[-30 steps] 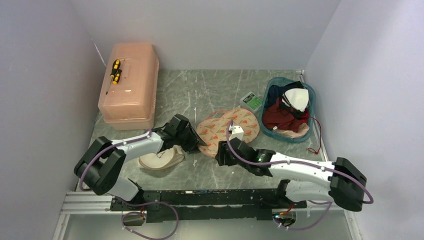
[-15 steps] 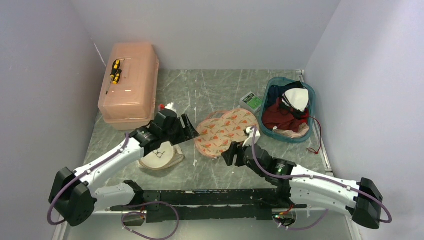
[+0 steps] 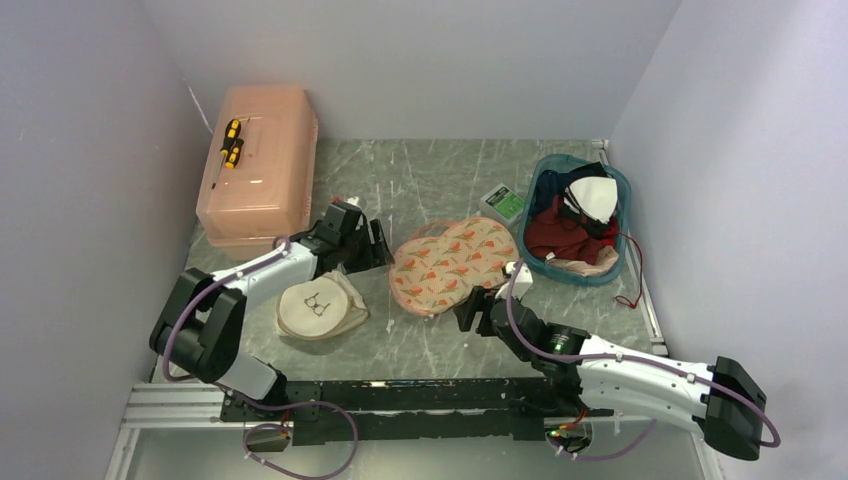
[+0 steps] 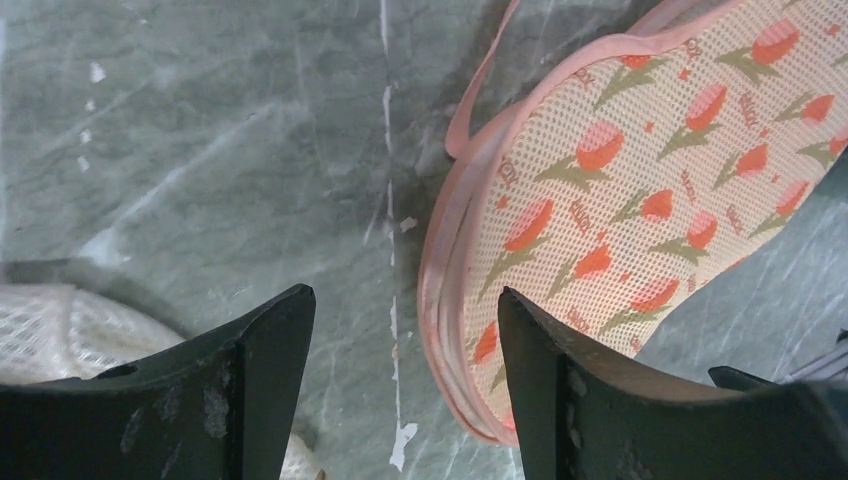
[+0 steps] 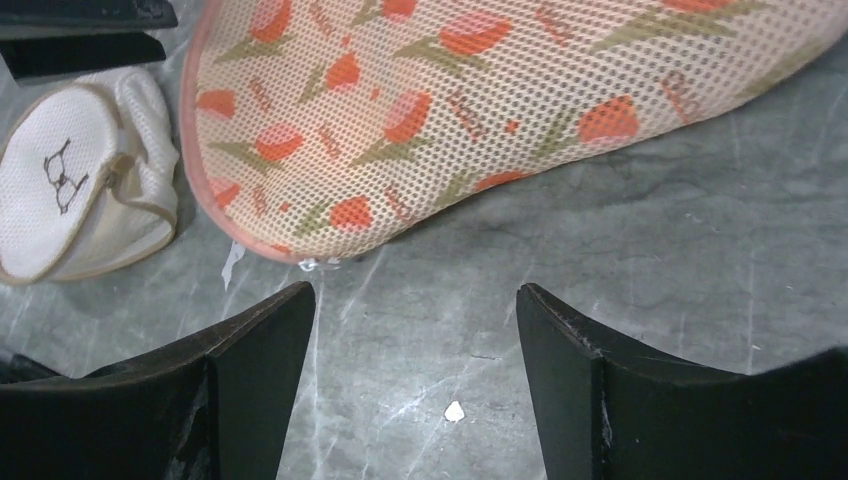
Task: Unzip the laundry bag and remove the bra
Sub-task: Unzip the laundry bag at the center of the board.
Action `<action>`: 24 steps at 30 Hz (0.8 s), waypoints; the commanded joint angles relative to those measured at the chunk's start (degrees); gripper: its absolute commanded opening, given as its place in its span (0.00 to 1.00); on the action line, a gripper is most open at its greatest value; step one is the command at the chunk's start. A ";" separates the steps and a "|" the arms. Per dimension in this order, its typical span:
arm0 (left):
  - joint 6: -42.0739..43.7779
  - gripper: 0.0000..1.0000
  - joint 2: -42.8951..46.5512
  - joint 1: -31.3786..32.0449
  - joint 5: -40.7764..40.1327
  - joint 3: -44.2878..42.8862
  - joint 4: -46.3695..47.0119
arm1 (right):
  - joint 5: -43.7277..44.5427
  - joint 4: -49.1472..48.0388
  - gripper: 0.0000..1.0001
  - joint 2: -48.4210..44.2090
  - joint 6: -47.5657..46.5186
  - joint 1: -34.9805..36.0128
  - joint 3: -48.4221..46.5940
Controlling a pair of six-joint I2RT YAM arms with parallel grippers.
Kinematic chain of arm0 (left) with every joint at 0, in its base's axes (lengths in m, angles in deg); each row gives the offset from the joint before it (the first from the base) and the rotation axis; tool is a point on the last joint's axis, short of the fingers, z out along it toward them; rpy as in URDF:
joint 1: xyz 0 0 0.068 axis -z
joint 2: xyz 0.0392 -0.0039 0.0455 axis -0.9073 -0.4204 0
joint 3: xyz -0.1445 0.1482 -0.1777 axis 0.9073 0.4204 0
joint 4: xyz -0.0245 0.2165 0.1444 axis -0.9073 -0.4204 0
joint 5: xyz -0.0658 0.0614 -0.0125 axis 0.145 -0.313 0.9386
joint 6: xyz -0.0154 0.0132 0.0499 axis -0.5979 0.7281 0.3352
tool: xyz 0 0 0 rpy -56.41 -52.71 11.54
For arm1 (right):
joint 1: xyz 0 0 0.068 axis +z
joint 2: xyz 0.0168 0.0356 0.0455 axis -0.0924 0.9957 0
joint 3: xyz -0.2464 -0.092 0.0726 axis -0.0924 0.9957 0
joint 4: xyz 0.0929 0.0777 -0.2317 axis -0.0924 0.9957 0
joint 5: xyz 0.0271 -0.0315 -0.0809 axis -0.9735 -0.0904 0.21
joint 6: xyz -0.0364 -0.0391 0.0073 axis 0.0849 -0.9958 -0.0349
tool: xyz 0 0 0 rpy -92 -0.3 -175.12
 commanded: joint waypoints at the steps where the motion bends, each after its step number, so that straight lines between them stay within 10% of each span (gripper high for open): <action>1: 3.67 0.72 -1.12 -0.18 5.55 -3.25 6.53 | 1.31 -2.33 0.78 -1.57 4.12 -2.44 1.19; 11: 5.90 0.72 -5.16 -0.16 9.63 -6.72 8.44 | -8.88 -7.91 0.87 0.17 7.88 -19.14 3.38; 24: 2.70 0.71 -4.86 0.08 11.85 3.29 19.09 | -20.04 -21.87 0.85 26.97 -0.91 -29.40 -6.45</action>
